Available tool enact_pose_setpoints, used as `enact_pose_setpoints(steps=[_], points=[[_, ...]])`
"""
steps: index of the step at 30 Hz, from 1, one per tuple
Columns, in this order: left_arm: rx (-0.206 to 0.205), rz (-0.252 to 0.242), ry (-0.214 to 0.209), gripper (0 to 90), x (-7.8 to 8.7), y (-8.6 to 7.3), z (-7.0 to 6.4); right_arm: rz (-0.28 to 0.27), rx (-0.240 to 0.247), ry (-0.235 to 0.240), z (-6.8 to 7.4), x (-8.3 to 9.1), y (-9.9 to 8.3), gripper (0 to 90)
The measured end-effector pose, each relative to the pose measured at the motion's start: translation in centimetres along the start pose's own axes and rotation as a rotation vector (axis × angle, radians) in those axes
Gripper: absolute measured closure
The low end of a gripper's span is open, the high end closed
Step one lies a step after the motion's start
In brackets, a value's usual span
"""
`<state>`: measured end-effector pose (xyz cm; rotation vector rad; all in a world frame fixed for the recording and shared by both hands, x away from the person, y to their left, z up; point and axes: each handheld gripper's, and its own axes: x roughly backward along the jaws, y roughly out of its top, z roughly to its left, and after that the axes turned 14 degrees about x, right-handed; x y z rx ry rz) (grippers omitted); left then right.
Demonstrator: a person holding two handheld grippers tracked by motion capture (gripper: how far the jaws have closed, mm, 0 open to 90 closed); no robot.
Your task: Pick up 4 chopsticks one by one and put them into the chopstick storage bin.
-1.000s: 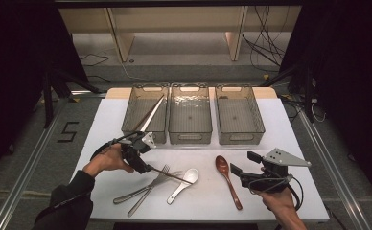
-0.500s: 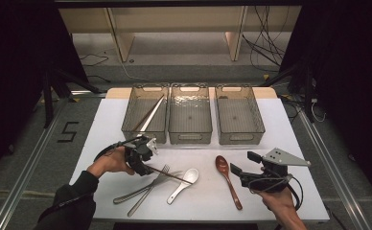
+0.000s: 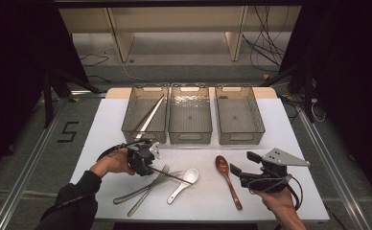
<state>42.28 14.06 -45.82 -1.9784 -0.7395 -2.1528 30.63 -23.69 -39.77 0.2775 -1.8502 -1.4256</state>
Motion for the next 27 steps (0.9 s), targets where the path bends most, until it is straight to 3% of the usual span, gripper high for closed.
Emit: enact_pose_setpoints(steps=[4, 16, 27], points=[[-0.020, 0.002, -0.001, 65.5, -0.1, 0.0, -0.3, 0.003, 0.001, 0.000, 0.0, 0.0, 0.0, 23.6], [-0.144, 0.002, -0.014, 75.1, 0.0, -0.3, -0.9, 0.004, 0.004, -0.001, 0.0, 0.0, 0.0, 23.7], [-0.176, -0.010, -0.052, 81.9, 0.0, -0.5, -1.1, 0.006, 0.006, 0.003, 0.0, 0.0, 0.0, 23.7]])
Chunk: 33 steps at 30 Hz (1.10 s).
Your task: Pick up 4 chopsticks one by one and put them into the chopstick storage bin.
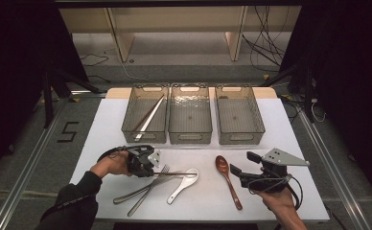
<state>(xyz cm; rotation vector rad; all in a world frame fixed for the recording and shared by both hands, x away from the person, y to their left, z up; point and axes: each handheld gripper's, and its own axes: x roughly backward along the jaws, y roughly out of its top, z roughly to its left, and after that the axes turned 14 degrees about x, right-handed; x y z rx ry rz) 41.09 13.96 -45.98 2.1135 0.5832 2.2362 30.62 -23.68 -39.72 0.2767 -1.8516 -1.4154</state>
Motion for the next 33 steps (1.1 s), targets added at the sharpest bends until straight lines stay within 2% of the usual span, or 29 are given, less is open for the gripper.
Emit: enact_pose_setpoints(steps=[3, 7, 21, 28, 33], points=[[-0.020, 0.006, -0.003, 82.7, 0.1, 0.1, -0.1, 0.000, 0.005, 0.001, 0.0, 0.0, 0.0, 23.7], [-0.024, -0.004, -0.009, 83.2, 0.1, 0.1, -0.1, -0.002, 0.003, 0.000, 0.0, 0.0, 0.0, 23.7], [-0.013, -0.047, -0.013, 83.3, 1.0, 0.4, -0.2, -0.002, 0.004, 0.000, 0.0, 0.0, 0.0, 23.7], [0.037, -0.095, 0.004, 83.3, 1.9, 0.5, 0.2, -0.002, 0.005, 0.000, 0.0, 0.0, 0.0, 23.7], [0.106, -0.145, 0.015, 83.2, 2.6, 0.4, 0.6, -0.001, 0.005, 0.000, 0.0, 0.0, 0.0, 23.7]])
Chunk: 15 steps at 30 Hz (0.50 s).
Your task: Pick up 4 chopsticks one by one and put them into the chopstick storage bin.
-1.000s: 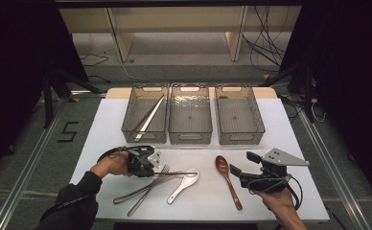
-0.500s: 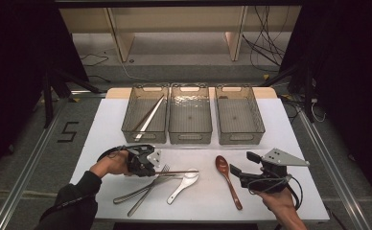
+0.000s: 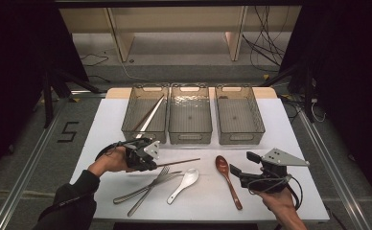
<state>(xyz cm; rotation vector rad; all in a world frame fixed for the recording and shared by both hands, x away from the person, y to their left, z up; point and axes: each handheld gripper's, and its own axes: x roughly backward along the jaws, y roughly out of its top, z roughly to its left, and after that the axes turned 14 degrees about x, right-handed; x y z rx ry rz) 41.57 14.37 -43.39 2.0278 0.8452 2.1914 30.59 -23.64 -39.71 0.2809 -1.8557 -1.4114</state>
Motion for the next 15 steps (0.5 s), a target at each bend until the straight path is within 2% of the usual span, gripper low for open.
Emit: enact_pose_setpoints(steps=[7, 15], points=[[0.104, -0.066, 0.021, 83.2, 0.8, 0.2, 0.6, 0.000, 0.001, 0.000, 0.0, 0.0, 0.0, 23.7], [0.180, -0.110, 0.047, 83.3, 1.6, 0.3, 1.1, -0.001, 0.000, 0.000, 0.0, 0.0, 0.0, 23.7]])
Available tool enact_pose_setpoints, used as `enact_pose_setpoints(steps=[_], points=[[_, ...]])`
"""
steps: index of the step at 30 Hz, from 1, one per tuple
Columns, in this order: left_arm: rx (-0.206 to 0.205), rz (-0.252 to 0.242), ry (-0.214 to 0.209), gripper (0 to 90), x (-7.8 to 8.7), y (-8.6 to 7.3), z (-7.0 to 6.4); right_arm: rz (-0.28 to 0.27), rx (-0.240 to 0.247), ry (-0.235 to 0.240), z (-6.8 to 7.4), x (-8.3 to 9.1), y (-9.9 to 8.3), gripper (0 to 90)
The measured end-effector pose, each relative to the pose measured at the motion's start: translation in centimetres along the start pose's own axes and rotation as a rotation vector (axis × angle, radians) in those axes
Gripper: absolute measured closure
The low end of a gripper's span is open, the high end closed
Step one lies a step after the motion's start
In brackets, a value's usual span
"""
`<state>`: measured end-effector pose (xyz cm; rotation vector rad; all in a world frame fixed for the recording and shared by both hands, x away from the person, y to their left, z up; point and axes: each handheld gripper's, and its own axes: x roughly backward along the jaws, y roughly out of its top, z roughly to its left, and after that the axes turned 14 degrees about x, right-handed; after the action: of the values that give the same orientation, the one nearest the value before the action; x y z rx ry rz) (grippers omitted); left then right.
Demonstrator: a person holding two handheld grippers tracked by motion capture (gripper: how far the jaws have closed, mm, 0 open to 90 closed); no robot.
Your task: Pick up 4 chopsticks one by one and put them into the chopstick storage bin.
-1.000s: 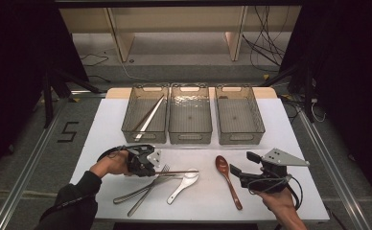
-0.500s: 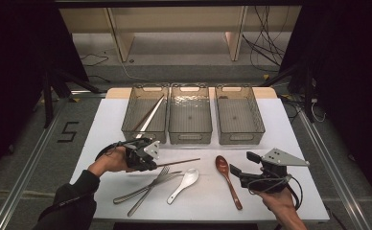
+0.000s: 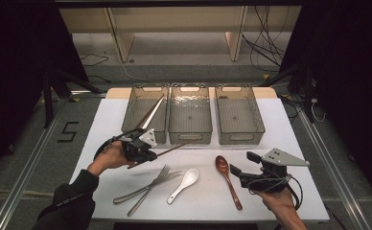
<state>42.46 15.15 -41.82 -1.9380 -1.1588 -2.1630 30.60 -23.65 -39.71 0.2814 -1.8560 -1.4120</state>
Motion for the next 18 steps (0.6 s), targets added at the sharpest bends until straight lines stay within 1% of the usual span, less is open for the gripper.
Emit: enact_pose_setpoints(steps=[2, 8, 9, 18], points=[[0.023, -0.010, 0.006, 83.3, 0.2, 0.1, 0.1, 0.001, 0.000, 0.000, 0.0, 0.0, 0.0, 23.7], [0.061, -0.031, 0.017, 83.3, 0.7, 0.1, 0.6, 0.000, 0.001, -0.001, 0.0, 0.0, 0.0, 23.6], [0.075, -0.038, 0.017, 83.4, 0.8, 0.1, 0.6, 0.001, 0.000, -0.001, 0.0, 0.0, 0.0, 23.6], [0.118, -0.061, 0.031, 83.4, 1.5, 0.2, 1.1, 0.002, 0.001, 0.000, 0.0, 0.0, 0.0, 23.6]])
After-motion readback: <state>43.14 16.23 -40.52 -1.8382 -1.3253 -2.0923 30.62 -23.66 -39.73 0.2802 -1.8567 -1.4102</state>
